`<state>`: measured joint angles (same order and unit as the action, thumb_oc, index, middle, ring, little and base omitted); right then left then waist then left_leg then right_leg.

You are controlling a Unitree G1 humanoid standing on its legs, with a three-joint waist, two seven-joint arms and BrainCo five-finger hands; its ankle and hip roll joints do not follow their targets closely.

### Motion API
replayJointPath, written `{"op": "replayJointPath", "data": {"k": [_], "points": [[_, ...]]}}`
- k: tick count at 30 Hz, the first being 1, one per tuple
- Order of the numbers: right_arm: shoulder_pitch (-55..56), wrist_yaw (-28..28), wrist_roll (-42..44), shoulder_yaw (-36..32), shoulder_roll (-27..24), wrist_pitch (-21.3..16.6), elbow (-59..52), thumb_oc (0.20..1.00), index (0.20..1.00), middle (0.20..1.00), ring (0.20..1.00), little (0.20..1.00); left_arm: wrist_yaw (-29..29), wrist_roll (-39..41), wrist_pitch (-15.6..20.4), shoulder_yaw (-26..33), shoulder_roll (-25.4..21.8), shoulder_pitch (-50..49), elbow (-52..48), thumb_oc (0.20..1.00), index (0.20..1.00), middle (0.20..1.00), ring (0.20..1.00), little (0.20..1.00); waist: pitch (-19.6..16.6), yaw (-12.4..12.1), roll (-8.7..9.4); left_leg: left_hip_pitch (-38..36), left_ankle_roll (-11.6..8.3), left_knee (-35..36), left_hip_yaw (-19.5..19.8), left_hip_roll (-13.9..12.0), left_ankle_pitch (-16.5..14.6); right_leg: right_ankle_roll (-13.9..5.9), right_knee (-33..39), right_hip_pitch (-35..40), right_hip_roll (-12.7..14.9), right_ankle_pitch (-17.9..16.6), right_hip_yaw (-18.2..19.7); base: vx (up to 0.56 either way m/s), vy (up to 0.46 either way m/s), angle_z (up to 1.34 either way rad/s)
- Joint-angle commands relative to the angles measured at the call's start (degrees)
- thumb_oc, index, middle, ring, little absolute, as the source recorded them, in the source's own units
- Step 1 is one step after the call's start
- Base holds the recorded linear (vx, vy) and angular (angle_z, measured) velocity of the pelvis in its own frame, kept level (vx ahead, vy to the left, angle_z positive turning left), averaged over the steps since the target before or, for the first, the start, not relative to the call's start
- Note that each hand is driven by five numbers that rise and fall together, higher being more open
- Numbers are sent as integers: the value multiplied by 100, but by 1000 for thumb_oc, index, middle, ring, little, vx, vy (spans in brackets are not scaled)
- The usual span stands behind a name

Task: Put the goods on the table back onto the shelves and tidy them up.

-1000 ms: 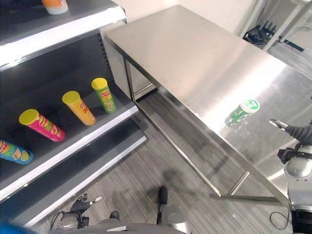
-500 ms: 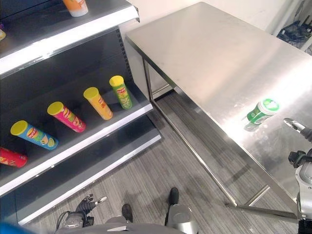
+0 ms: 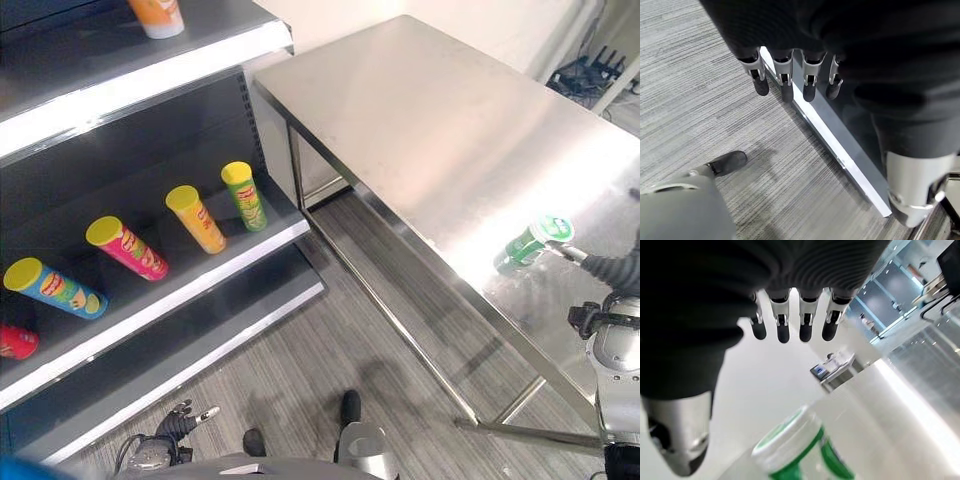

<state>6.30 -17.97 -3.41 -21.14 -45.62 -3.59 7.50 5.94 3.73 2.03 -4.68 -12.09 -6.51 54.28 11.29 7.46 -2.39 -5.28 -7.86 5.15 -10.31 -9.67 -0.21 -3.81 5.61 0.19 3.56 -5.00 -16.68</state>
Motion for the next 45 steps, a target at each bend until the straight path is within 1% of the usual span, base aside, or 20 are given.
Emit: {"op": "replayJointPath", "data": {"k": [1,12,25,27,29,33,40,41,43,45], "points": [[-323,48,-46,25,-273,-24,24,1000,1000,1000,1000,1000,19,-44,124,-35,-448,109,110,1000,1000,1000,1000,1000,-97,-123,319,13,-78,-338,-35,-120,-260,-479,-506,162,395,943,245,-4,4,5],[-202,33,-182,58,-200,5,148,1000,1000,1000,1000,1000,107,-28,122,14,-384,85,282,1000,1000,1000,1000,1000,-76,-178,332,2,-86,-322,31,-129,-251,-463,-521,216,399,994,160,1,-3,1],[-500,23,-85,451,-285,64,854,1000,1000,1000,1000,1000,129,-8,134,-69,-426,112,243,1000,1000,1000,1000,1000,-47,-245,342,4,-100,-299,50,-146,-223,-466,-467,247,381,977,129,2,-4,1],[-662,-2,20,568,-292,58,1055,1000,1000,1000,1000,1000,126,11,143,-84,-442,110,253,1000,1000,1000,1000,1000,-41,-272,344,0,-104,-304,61,-146,-224,-464,-465,264,383,981,124,0,0,0],[-835,-71,432,585,-169,-17,1247,1000,1000,1000,1000,1000,127,74,136,-100,-441,103,293,1000,1000,1000,1000,1000,-50,-300,337,-12,-105,-299,71,-145,-223,-463,-448,283,381,980,111,0,0,0],[-929,-110,512,621,-134,-19,1316,1000,1000,1000,1000,1000,119,112,127,-90,-458,87,289,1000,1000,1000,1000,1000,-59,-320,328,-20,-106,-294,80,-143,-222,-460,-438,306,380,984,91,3,-2,2],[-997,-201,425,607,-132,0,1304,1000,1000,1000,1000,1000,129,155,126,-83,-455,55,288,1000,1000,1000,1000,1000,-60,-353,318,-36,-110,-295,103,-141,-231,-453,-423,358,371,999,70,2,-3,2],[-1065,-328,357,570,-144,7,1294,1000,1000,1000,1000,1000,147,165,114,-71,-449,25,302,1000,1000,1000,1000,1000,-84,-392,316,-53,-107,-288,131,-135,-239,-452,-405,395,362,1009,42,0,0,0],[-1083,-332,352,584,-159,9,1314,1000,1000,1000,1000,1000,150,166,118,-77,-451,25,297,1000,1000,1000,1000,1000,-84,-400,317,-55,-108,-283,132,-135,-238,-452,-399,402,360,1009,38,0,0,0],[-1152,-347,271,656,-225,59,1460,1000,1000,1000,1000,1000,152,181,123,-88,-454,20,307,1000,1000,1000,1000,1000,-92,-420,319,-56,-110,-280,140,-140,-232,-450,-387,414,358,1008,16,0,0,0]]}}
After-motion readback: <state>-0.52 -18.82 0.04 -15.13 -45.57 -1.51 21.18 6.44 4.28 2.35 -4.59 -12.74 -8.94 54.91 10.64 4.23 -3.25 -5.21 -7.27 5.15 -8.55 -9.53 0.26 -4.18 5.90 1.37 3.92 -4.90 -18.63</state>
